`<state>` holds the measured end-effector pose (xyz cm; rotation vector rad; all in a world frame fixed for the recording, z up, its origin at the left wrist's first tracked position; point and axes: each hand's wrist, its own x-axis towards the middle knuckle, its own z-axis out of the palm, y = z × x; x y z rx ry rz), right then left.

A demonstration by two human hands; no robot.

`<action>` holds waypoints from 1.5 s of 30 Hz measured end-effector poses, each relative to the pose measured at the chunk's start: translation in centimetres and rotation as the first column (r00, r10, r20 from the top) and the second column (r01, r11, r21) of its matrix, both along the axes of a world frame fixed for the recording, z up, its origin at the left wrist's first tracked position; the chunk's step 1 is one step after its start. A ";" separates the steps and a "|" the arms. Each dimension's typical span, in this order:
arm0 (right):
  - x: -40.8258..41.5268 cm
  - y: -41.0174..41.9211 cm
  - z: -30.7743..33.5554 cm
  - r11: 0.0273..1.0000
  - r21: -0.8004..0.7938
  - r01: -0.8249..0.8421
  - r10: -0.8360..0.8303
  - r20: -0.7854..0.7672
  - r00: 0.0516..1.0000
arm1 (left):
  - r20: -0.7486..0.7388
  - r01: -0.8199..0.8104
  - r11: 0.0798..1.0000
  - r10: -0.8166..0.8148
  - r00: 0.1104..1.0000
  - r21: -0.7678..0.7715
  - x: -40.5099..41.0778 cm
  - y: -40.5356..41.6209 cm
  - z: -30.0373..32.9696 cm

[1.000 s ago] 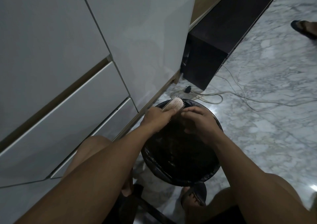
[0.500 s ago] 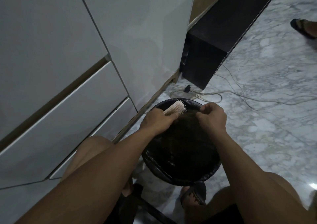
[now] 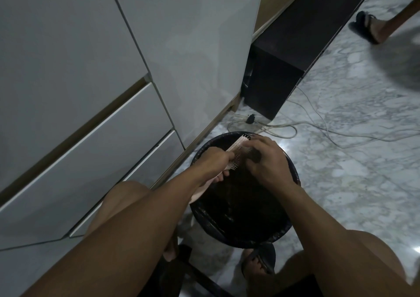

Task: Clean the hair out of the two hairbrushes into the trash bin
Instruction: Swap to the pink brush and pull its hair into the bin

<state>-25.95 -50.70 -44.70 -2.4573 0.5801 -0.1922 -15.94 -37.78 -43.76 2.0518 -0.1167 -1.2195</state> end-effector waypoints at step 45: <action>0.0 -0.8 0.2 0.982 0.162 -0.096 0.087 0.062 0.994 | -0.064 -0.122 0.985 0.114 0.991 -0.125 0.5 -0.7 0.4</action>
